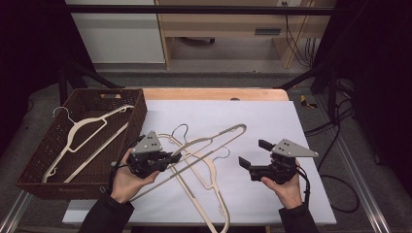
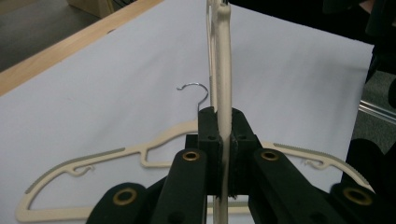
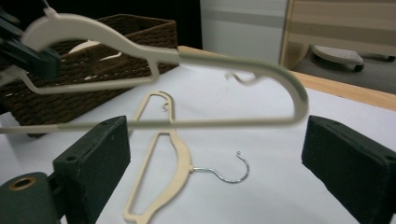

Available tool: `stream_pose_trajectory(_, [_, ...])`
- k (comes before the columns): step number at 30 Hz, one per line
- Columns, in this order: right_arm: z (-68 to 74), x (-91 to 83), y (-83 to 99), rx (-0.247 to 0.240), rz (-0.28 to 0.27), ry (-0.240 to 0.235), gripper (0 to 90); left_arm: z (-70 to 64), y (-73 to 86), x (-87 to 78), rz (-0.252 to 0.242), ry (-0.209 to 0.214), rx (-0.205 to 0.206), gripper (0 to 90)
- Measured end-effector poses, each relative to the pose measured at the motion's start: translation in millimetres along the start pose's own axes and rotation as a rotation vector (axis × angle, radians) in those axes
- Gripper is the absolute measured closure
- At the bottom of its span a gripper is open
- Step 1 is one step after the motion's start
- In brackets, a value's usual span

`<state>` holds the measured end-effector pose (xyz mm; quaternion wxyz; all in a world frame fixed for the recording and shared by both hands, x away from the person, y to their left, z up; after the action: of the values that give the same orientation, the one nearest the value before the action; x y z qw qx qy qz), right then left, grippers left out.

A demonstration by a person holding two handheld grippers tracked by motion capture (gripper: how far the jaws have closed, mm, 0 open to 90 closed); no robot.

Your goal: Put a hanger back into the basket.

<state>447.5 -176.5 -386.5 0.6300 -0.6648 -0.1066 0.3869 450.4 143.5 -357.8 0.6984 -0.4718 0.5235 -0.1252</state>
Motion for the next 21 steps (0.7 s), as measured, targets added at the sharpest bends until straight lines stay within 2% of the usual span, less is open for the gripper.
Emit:
stream_pose_trajectory(3, [-5.4,-3.5,4.3,0.013,-0.003,0.035,6.2,4.1,-5.7,-10.4,-0.021,-0.015,-0.002,86.2])
stream_pose_trajectory(8, [-11.9,-9.9,11.7,0.040,-0.004,0.048,5.3,15.8,-13.3,-30.4,-0.055,-0.038,-0.016,86.2])
stream_pose_trajectory(18, [-17.8,-14.8,15.1,0.054,-0.006,0.069,2.8,54.1,-15.4,-63.0,-0.069,-0.096,-0.056,86.3])
stream_pose_trajectory(21, [-20.0,-16.4,15.3,0.056,-0.013,0.078,2.1,64.9,-15.1,-73.0,-0.088,-0.085,-0.087,86.2])
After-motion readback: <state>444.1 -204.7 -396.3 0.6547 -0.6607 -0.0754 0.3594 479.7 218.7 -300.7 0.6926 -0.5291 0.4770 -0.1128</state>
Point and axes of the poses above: each handheld gripper's, and its own axes: x roughly forward along the jaws, y roughly out of its underside, z roughly to its left, the point moved 4 cm from there along x, roughly forward along the jaws, and after that the axes turned 4 degrees about z, right-handed, at the moved point
